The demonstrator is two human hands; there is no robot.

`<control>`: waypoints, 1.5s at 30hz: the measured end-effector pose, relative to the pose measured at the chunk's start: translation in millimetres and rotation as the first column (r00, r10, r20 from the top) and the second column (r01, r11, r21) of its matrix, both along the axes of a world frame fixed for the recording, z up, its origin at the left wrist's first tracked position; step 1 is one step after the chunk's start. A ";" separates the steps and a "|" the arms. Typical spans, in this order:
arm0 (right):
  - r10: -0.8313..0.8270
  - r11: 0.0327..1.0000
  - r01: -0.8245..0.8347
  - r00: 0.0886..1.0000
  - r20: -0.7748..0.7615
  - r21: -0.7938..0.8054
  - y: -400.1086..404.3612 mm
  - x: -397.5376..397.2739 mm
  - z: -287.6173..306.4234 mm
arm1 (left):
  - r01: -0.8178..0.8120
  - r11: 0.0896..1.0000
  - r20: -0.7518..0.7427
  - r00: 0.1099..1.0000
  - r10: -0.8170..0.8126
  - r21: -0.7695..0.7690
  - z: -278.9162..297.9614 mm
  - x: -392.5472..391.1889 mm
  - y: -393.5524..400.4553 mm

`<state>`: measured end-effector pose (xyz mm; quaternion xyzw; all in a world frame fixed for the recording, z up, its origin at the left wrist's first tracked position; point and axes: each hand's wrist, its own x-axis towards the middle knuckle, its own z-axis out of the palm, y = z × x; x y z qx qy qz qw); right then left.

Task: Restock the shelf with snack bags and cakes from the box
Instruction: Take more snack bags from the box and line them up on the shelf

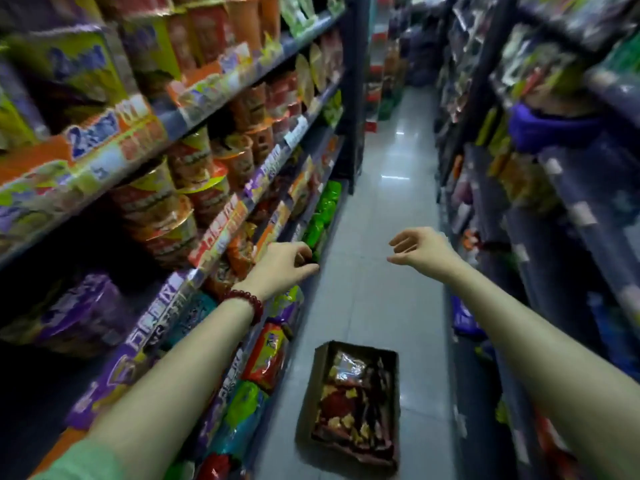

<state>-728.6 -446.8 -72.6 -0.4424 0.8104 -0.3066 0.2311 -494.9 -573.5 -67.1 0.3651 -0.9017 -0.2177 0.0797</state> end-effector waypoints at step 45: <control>-0.414 0.902 0.425 0.902 0.120 -0.076 25.9 -4.9 -793.0 | -0.021 0.934 -0.004 1.000 0.024 0.357 -824.3 -68.9 -2.4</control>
